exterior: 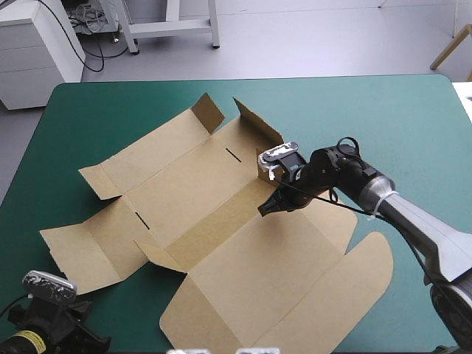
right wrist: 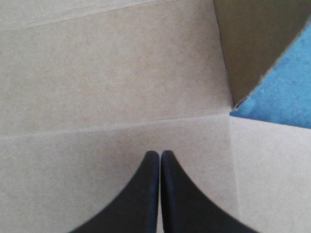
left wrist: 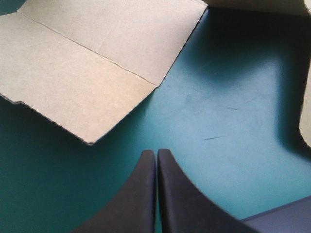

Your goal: Fold the box

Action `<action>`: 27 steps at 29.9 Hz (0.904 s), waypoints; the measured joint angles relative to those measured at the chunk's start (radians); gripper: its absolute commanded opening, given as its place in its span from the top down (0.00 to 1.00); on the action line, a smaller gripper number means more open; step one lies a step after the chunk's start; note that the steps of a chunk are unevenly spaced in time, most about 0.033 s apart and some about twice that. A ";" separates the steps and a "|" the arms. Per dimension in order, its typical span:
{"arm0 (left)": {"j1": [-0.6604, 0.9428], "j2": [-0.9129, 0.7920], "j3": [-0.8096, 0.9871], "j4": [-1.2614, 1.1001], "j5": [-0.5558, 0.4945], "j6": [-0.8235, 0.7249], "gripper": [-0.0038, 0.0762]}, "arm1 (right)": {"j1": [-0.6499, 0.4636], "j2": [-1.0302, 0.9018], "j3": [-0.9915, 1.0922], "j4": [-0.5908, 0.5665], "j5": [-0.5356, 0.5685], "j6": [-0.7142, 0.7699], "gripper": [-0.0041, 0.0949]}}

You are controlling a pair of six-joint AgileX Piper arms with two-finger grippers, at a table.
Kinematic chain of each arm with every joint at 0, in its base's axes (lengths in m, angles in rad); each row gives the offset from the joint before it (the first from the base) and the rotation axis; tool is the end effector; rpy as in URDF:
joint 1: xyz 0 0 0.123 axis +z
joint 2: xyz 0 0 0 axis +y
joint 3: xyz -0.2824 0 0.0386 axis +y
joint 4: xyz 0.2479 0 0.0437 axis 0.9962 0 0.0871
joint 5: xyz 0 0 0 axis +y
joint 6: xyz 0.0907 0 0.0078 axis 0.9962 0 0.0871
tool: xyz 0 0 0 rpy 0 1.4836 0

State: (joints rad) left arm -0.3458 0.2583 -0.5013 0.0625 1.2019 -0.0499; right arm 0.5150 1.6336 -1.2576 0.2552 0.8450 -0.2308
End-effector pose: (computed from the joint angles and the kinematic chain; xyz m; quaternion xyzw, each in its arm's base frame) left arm 0.0257 -0.0036 0.2649 0.1390 0.9287 -0.0367 0.3418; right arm 0.2891 0.1834 0.2716 -0.2952 0.9243 0.1406 0.1971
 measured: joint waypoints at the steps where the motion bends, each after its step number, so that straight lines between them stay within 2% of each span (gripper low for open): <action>1: 0.000 0.000 0.000 0.000 0.000 0.000 0.96 | 0.000 0.000 0.000 0.000 0.000 0.000 0.96; 21: 0.000 0.000 0.000 0.000 0.000 0.004 0.96 | 0.000 0.000 0.000 0.000 0.006 0.049 0.96; 27: 0.000 0.000 0.000 0.000 0.000 0.004 0.96 | -0.028 -0.008 -0.077 -0.004 0.105 0.077 0.96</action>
State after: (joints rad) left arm -0.3458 0.2583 -0.5013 0.0625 1.2019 -0.0464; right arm 0.4873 1.6258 -1.3345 0.2512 0.9502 -0.1540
